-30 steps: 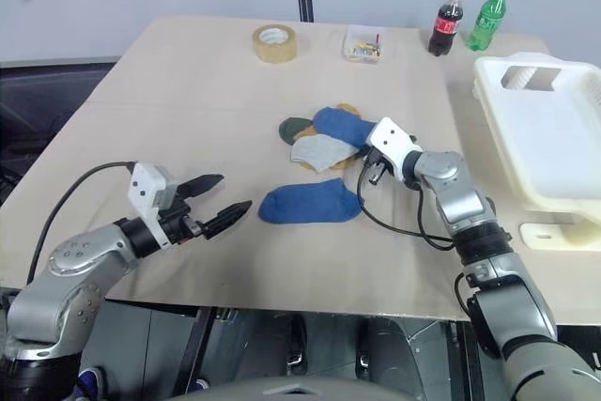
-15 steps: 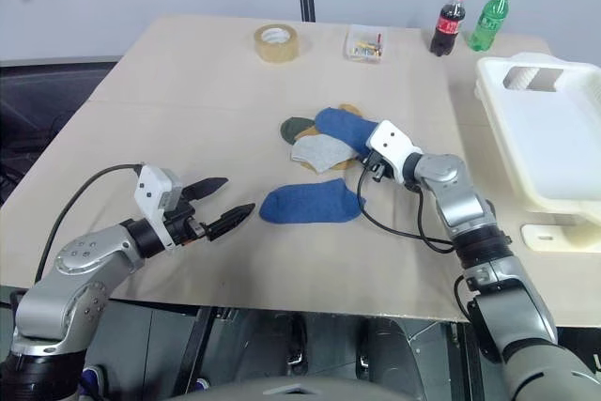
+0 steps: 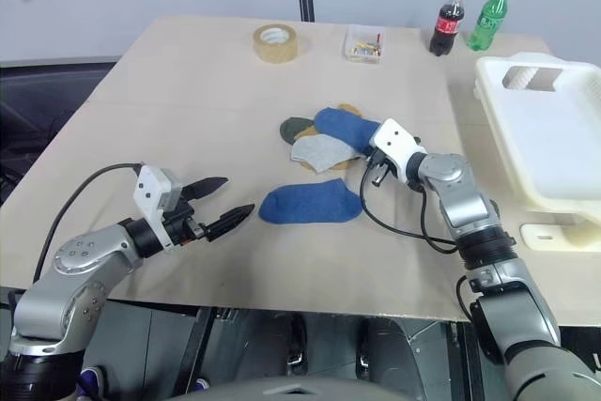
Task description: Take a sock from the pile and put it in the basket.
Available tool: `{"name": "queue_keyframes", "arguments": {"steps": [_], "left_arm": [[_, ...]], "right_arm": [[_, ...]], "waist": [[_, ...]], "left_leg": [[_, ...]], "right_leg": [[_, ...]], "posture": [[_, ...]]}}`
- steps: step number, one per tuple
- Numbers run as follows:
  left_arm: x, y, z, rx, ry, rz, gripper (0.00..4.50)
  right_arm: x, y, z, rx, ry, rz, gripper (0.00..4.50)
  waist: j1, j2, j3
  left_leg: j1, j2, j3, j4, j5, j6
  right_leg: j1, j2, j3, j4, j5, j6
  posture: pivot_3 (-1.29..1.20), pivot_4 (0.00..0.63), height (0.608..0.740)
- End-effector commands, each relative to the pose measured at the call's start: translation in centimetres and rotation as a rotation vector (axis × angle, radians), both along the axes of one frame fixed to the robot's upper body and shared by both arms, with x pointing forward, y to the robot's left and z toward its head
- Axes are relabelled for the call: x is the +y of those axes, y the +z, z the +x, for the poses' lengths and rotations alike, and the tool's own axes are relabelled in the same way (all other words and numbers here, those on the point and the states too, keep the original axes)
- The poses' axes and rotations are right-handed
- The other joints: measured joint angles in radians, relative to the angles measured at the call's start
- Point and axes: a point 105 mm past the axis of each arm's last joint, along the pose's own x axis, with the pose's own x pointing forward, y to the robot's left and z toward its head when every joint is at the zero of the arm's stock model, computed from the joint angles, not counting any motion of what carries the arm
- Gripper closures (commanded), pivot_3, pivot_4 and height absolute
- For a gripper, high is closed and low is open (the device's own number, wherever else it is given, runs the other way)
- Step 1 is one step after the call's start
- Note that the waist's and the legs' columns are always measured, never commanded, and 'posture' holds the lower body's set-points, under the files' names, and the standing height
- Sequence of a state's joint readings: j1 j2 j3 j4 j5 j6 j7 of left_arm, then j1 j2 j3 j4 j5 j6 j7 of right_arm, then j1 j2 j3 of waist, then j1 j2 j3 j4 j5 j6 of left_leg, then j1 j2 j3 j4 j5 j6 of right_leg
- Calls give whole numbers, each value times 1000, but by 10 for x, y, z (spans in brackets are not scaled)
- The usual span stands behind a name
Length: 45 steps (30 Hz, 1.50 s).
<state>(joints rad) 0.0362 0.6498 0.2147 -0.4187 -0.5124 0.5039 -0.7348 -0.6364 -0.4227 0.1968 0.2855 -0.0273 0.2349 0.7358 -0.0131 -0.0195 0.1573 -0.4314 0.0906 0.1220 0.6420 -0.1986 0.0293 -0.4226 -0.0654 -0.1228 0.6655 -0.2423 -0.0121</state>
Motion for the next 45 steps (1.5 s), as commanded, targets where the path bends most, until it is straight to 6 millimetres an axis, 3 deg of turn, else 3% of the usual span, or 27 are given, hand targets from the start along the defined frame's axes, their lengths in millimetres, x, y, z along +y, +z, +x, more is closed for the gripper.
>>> {"name": "queue_keyframes", "arguments": {"steps": [1,8,15,20,31,39,42,44,45], "left_arm": [[0,8,0,-42,-8,17,43],[0,6,1,-36,-12,13,43],[-6,2,3,-17,-45,9,43],[-14,1,7,-7,-86,16,43],[-58,3,27,19,-238,-13,43],[-86,2,42,37,-312,-24,43],[-103,-1,44,52,-353,-18,43],[-105,-9,43,75,-363,18,43],[-104,-14,41,93,-370,31,43]], "right_arm": [[-2,13,-5,-24,29,22,4472],[-13,12,-46,62,150,-40,4472],[-33,1,-65,131,99,-79,4472],[-55,-13,-89,222,84,-146,4472],[-91,-22,-119,291,-10,-219,4472],[-86,-14,-123,285,-46,-89,4472],[-81,-1,-127,255,-27,-26,3642],[-80,3,-125,230,-40,-5,2751],[-78,4,-125,218,-37,-1,2751]], "waist": [[0,0,0],[7,1,0],[2,1,0],[19,0,0],[33,0,1],[28,0,1],[31,-1,1],[30,-1,1],[28,-1,1]], "left_leg": [[0,0,0,0,0,0],[-1,0,-1,0,0,0],[0,0,-1,0,0,0],[-1,-1,-2,0,0,0],[-1,-1,-4,1,0,1],[0,-1,-4,1,0,1],[-1,-1,-5,1,0,0],[-1,-1,-5,2,0,1],[-1,-1,-5,2,0,1]], "right_leg": [[0,0,0,0,0,0],[0,-1,0,-1,-1,1],[0,0,0,-1,-1,2],[0,-1,-1,-2,-2,2],[2,-1,-1,-2,-2,3],[3,1,-1,-2,-2,3],[3,1,-1,-2,-2,3],[3,1,-1,-2,-2,3],[4,1,-1,-2,-2,3]], "posture": [[0,150,740],[0,150,740],[0,150,740],[0,150,740],[0,150,740],[0,150,740],[0,150,740],[0,150,740],[0,150,740]]}}
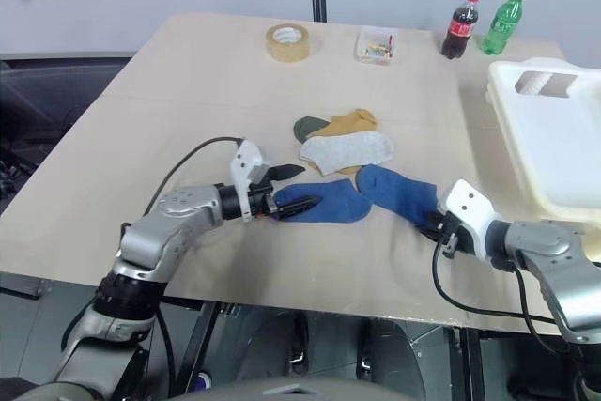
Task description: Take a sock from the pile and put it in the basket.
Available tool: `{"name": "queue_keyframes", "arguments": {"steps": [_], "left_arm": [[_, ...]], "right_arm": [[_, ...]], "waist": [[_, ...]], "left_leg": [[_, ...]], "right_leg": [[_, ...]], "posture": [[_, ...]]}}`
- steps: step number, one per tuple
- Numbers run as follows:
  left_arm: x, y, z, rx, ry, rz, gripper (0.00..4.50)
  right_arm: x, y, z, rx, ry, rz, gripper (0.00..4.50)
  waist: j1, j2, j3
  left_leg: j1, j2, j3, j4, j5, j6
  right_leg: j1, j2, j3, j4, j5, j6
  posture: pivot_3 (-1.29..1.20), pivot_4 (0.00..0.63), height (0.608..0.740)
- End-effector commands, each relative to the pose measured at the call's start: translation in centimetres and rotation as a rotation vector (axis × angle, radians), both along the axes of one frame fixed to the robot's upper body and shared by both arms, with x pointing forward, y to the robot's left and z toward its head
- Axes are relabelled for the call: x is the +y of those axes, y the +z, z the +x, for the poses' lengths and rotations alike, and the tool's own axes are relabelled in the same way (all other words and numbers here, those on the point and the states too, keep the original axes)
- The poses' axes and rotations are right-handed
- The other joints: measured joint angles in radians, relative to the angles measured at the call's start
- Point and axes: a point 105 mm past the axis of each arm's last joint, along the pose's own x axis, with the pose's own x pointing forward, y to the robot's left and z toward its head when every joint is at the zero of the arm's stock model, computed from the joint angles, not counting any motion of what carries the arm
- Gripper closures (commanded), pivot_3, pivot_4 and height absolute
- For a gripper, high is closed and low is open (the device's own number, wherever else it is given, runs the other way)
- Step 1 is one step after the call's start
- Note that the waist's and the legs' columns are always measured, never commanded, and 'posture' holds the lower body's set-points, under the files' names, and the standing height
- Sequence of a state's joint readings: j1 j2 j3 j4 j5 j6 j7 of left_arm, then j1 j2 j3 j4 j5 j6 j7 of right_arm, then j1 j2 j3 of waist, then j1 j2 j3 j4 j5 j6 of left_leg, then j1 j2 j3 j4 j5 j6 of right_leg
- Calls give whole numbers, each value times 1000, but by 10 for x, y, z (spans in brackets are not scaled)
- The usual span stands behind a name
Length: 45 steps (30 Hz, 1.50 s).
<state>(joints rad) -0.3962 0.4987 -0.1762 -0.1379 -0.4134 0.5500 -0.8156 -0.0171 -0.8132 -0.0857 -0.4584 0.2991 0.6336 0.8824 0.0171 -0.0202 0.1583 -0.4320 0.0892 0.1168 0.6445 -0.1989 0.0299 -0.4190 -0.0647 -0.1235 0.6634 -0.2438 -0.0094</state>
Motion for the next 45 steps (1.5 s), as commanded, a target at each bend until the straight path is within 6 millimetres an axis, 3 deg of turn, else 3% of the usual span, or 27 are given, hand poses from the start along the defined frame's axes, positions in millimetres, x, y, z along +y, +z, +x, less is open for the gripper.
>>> {"name": "queue_keyframes", "arguments": {"steps": [1,4,7,10,13,17,20,22,24,27,31,33,37,42,45], "left_arm": [[0,-11,-7,28,-40,63,43],[4,-25,-16,71,-77,122,43],[8,-33,-22,109,-76,134,43],[12,-25,-18,85,-26,95,43],[33,-13,-18,61,59,84,43],[56,-20,-22,71,149,121,43],[59,-32,-20,92,183,156,43],[56,-40,-19,108,191,165,296],[54,-44,-19,113,191,172,973],[52,-45,-20,124,186,159,2150],[42,-43,-56,188,35,110,3637],[38,-39,-64,203,-10,96,4473],[27,-30,-73,218,-98,73,4473],[19,-30,-71,204,-145,94,4473],[14,-31,-61,163,-142,103,4473]], "right_arm": [[4,19,3,-84,-5,32,2751],[14,24,7,-113,24,61,2751],[40,26,18,-136,73,105,2751],[71,20,32,-149,101,143,2751],[106,9,41,-132,160,160,2751],[121,-2,56,-129,172,132,2751],[126,-16,58,-120,215,75,2751],[128,-22,57,-108,249,57,3597],[130,-25,56,-106,275,46,4467],[131,-25,53,-107,308,36,4500],[122,-16,33,-67,381,39,4500],[116,-14,24,-45,388,37,4500],[94,-5,7,0,343,18,4500],[62,-7,-17,63,208,-35,4500],[55,-8,-20,64,116,-26,4500]], "waist": [[-3,0,0],[-5,0,0],[-6,0,0],[-6,0,0],[-8,1,0],[-6,1,1],[1,1,0],[-2,1,0],[-4,1,0],[-4,2,-1],[-5,2,-1],[-2,2,-1],[3,3,-1],[-2,3,-1],[-1,3,0]], "left_leg": [[0,0,0,0,0,0],[1,1,0,0,0,0],[1,1,0,0,0,0],[1,1,0,1,0,0],[0,1,-1,1,0,0],[0,1,0,1,0,0],[0,0,-1,1,0,0],[0,0,0,2,0,0],[2,0,0,2,0,0],[2,1,0,2,0,0],[1,1,0,2,0,0],[1,1,1,2,-1,0],[-1,1,-1,2,-1,1],[0,0,-1,2,-1,1],[0,1,-3,2,-1,1]], "right_leg": [[0,0,0,0,0,0],[0,1,0,0,0,0],[0,1,0,0,0,0],[0,1,0,1,0,0],[0,1,0,1,0,0],[0,1,0,1,0,0],[0,-1,-1,1,0,0],[0,-1,-1,1,0,0],[1,-1,-1,2,0,0],[1,0,-1,3,0,0],[0,-1,0,3,0,0],[1,-2,1,2,0,-1],[0,-2,-2,1,0,0],[0,-3,-1,1,0,0],[0,-2,-2,1,-1,-1]], "posture": [[0,150,740],[0,150,740],[0,150,740],[0,150,740],[0,150,740],[0,150,740],[0,150,740],[0,150,740],[0,150,740],[0,150,740],[0,150,740],[0,150,740],[0,150,740],[0,150,740],[0,150,740]]}}
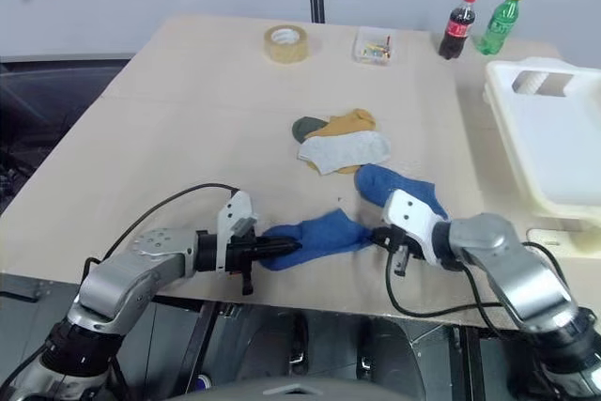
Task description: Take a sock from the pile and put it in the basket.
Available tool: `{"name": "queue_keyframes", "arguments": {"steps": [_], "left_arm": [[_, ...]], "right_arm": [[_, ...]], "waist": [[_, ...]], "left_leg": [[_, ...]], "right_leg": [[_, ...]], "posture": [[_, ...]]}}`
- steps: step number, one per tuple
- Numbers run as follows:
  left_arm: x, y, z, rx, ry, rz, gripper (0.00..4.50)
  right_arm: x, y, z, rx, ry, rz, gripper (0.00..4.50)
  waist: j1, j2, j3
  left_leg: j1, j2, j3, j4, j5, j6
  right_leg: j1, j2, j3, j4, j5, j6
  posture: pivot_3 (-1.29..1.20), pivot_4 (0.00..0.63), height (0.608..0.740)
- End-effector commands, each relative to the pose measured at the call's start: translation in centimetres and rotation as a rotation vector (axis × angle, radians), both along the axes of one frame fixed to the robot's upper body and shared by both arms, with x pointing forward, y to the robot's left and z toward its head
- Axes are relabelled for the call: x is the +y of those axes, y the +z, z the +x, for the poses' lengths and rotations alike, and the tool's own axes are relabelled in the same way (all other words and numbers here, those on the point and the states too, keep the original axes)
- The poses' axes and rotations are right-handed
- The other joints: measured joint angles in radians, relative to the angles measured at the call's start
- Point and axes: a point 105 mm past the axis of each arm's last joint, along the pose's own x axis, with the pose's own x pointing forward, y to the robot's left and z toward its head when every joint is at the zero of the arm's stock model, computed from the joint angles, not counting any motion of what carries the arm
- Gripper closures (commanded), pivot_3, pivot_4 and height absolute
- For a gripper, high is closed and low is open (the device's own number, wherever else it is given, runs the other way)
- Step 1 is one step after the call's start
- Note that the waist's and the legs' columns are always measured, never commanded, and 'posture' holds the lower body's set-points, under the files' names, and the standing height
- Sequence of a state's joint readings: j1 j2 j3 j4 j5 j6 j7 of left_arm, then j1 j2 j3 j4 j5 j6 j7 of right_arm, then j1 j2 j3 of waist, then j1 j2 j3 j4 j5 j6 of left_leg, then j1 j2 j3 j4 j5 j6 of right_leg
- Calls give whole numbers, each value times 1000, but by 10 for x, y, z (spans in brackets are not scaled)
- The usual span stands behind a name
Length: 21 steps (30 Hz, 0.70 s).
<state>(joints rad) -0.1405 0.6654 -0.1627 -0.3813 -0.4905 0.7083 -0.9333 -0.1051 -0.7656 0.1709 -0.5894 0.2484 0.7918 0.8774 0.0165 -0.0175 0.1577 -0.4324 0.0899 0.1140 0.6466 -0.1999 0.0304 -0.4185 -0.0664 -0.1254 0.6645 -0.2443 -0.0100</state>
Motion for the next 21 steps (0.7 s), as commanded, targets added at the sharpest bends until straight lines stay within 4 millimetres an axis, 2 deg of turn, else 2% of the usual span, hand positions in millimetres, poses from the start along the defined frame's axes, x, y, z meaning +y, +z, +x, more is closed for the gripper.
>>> {"name": "queue_keyframes", "arguments": {"steps": [1,2,3,4,5,7,8,11,14,17,21], "left_arm": [[-8,8,12,-77,-6,-17,4473],[-9,12,13,-81,-4,-36,4473],[-8,16,15,-95,0,-47,3887],[-7,20,16,-117,5,-59,3676],[-5,24,17,-139,7,-68,3279],[-1,34,18,-168,35,-106,2276],[2,38,18,-172,41,-118,1916],[8,44,16,-189,46,-120,1916],[12,48,18,-203,71,-124,1916],[16,47,21,-218,97,-101,1916],[22,47,26,-241,154,-79,1916]], "right_arm": [[-7,11,0,-50,-96,15,4500],[-6,12,0,-51,-102,25,4500],[-5,13,1,-62,-113,40,3892],[-5,16,3,-87,-127,47,3646],[-5,19,5,-112,-136,50,3227],[-5,27,9,-139,-160,89,2201],[-4,31,9,-141,-164,107,2150],[-1,39,15,-158,-151,138,2150],[11,43,45,-193,-179,170,2150],[28,31,76,-197,-231,162,2150],[45,15,98,-172,-262,146,2150]], "waist": [[-1,0,0],[-2,0,0],[-3,-1,1],[-5,-1,1],[-4,-1,1],[-2,-1,1],[-2,-1,1],[-3,-1,1],[-8,-1,1],[-8,-2,1],[-1,-1,1]], "left_leg": [[0,0,0,0,0,0],[0,0,1,0,0,0],[0,0,1,1,0,0],[0,0,1,1,0,0],[0,0,1,1,0,0],[0,0,0,0,0,0],[0,0,0,0,0,0],[-1,0,0,0,0,0],[0,0,1,0,0,0],[1,1,0,1,0,0],[0,0,0,1,0,0]], "right_leg": [[0,0,1,0,0,0],[0,0,1,0,0,0],[0,0,1,0,0,0],[0,0,1,0,0,0],[0,0,1,0,0,0],[0,1,1,0,0,0],[0,1,1,0,0,0],[0,1,1,0,0,0],[0,1,1,0,0,0],[0,2,1,0,0,0],[0,2,1,1,0,0]], "posture": [[0,150,740],[0,150,740],[0,150,740],[0,150,740],[0,150,740],[0,150,740],[0,150,740],[0,150,740],[0,150,740],[0,150,740],[0,150,740]]}}
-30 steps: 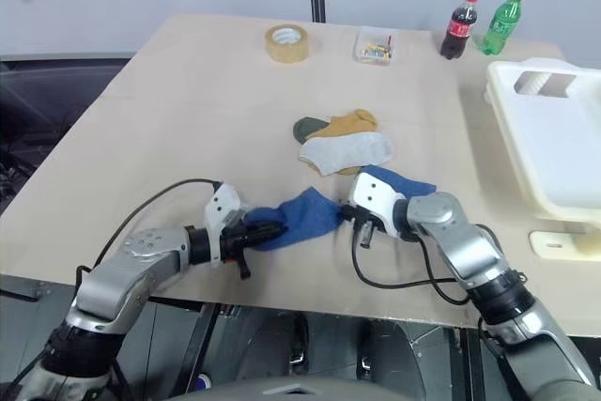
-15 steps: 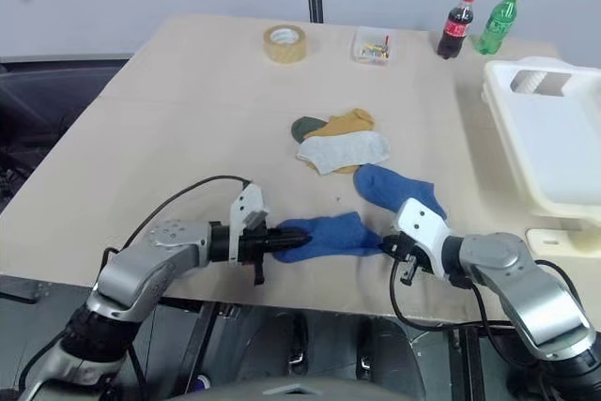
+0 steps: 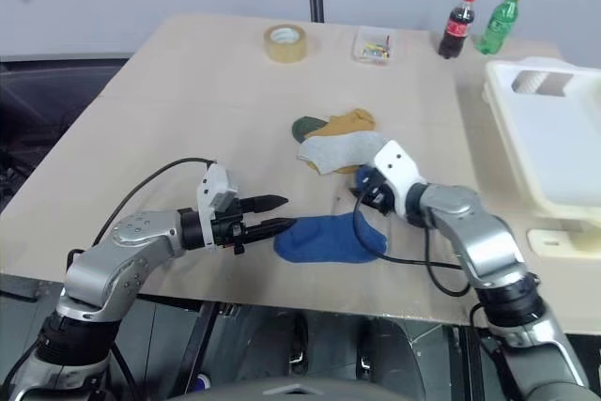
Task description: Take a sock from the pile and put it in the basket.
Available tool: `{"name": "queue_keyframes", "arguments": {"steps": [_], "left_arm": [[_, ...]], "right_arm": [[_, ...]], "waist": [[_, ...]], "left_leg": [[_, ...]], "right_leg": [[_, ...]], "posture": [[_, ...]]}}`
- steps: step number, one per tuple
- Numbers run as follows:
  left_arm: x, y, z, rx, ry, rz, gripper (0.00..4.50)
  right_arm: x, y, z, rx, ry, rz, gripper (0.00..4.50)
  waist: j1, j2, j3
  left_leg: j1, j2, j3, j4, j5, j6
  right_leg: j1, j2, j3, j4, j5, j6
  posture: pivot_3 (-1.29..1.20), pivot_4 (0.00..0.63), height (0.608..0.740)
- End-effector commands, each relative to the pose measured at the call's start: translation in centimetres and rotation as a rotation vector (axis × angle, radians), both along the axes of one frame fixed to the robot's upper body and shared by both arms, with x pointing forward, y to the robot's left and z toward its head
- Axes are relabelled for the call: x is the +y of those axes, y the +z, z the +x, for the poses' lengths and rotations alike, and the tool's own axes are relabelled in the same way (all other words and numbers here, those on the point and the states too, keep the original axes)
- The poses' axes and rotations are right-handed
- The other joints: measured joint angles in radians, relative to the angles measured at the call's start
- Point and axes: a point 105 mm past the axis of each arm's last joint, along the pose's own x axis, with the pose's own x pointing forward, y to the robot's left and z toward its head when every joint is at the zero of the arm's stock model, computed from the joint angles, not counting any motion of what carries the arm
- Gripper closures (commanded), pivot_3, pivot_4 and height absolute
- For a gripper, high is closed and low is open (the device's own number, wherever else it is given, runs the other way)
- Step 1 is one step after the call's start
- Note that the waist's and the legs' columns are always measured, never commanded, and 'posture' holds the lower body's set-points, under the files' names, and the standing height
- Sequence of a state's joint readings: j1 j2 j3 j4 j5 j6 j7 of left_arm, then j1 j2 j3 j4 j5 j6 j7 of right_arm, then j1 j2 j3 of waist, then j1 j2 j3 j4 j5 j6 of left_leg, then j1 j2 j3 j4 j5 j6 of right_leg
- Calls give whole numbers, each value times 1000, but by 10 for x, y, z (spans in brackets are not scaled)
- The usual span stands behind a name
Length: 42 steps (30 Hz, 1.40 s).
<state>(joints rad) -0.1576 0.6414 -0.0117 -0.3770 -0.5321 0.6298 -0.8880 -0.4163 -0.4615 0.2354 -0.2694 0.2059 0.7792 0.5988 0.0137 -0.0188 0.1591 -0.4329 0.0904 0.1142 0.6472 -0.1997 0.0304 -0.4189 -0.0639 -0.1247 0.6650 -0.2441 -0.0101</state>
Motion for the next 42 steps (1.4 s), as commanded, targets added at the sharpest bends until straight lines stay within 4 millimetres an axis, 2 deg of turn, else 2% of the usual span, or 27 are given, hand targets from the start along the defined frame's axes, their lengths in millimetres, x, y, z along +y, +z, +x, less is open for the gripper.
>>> {"name": "queue_keyframes", "arguments": {"steps": [1,2,5,6,7,8,9,13,15,16,19,23,27,30,34,37,38,41,42], "left_arm": [[4,9,3,-68,43,18,1916],[6,9,3,-69,57,18,1916],[11,5,2,-68,91,19,1775],[12,3,1,-64,100,19,1775],[14,0,1,-58,107,21,1775],[14,-3,1,-52,109,23,1775],[14,-5,1,-49,109,24,1775],[12,-7,5,-38,114,14,1775],[9,-7,9,-29,109,8,1775],[5,-8,13,-21,107,6,1775],[-9,-12,32,15,125,2,1775],[-27,-5,48,18,136,-29,1775],[-40,-7,56,36,139,-9,1775],[-46,-16,59,61,144,36,1775],[-53,-28,63,80,152,96,1775],[-54,-36,62,105,159,116,2535],[-55,-38,62,106,158,120,2942],[-60,-34,63,80,149,80,4405],[-61,-29,62,71,145,50,4500]], "right_arm": [[8,-10,17,-9,-29,-36,2150],[8,-13,20,-8,-37,-48,2150],[10,-15,20,-2,-16,-49,2852],[14,-12,17,-2,12,-38,3446],[21,-7,12,-7,57,-8,3689],[29,-1,8,-3,91,33,4325],[38,5,1,5,130,70,4440],[56,16,-13,13,205,123,4440],[60,21,-17,1,223,128,4440],[55,25,-19,-14,229,122,4440],[36,36,-24,-39,215,114,3544],[12,41,-28,-72,138,75,1697],[-19,37,-21,-58,-22,56,1697],[-40,24,-13,-32,-133,6,1697],[-53,8,-9,13,-206,-29,1697],[-50,-6,-11,67,-191,-40,1597],[-48,-12,-12,85,-185,-43,1597],[-49,-24,-6,86,-185,-73,2401],[-50,-21,-5,76,-190,-65,2847]], "waist": [[2,0,0],[0,0,0],[-1,0,0],[-1,0,0],[-2,0,0],[-2,0,0],[-2,0,0],[-3,1,1],[0,1,0],[2,1,1],[11,1,1],[3,0,0],[-3,0,1],[-5,0,1],[0,0,1],[0,0,1],[0,0,1],[0,0,0],[0,0,0]], "left_leg": [[-1,0,0,0,0,0],[-1,-1,1,0,0,0],[0,-1,3,0,0,1],[0,-1,3,0,0,1],[0,-1,3,0,-1,1],[0,0,3,0,-1,1],[0,0,2,0,-1,1],[0,1,2,-1,-1,1],[0,1,2,-1,-1,1],[0,1,2,-1,-1,1],[-1,-1,1,1,-1,1],[-1,-2,2,1,-1,1],[-1,-1,1,1,-1,1],[1,-1,2,0,-1,1],[1,-1,2,0,-1,1],[0,-1,2,1,-1,1],[0,-1,2,1,-1,1],[0,-1,2,1,-1,1],[1,-1,2,1,-1,1]], "right_leg": [[0,0,0,0,0,0],[0,-1,1,-1,0,0],[0,-1,1,-2,1,0],[0,-1,1,-1,0,0],[0,-1,1,-1,0,0],[0,-1,1,-1,0,0],[0,0,1,-1,0,0],[0,0,1,0,0,0],[0,0,1,0,0,0],[0,0,0,0,0,0],[0,-3,-1,-1,0,1],[0,-3,0,-1,1,1],[0,-1,0,0,1,1],[0,1,0,0,1,1],[0,0,0,0,1,1],[0,-1,0,0,1,1],[0,-1,1,0,1,1],[0,-1,1,0,1,1],[1,-1,1,0,1,1]], "posture": [[0,150,740],[0,150,740],[0,150,740],[0,150,740],[0,150,740],[0,150,740],[0,150,740],[0,150,740],[0,150,740],[0,150,740],[0,150,740],[0,150,740],[0,150,740],[0,150,740],[0,150,740],[0,150,740],[0,150,740],[0,150,740],[0,150,740]]}}
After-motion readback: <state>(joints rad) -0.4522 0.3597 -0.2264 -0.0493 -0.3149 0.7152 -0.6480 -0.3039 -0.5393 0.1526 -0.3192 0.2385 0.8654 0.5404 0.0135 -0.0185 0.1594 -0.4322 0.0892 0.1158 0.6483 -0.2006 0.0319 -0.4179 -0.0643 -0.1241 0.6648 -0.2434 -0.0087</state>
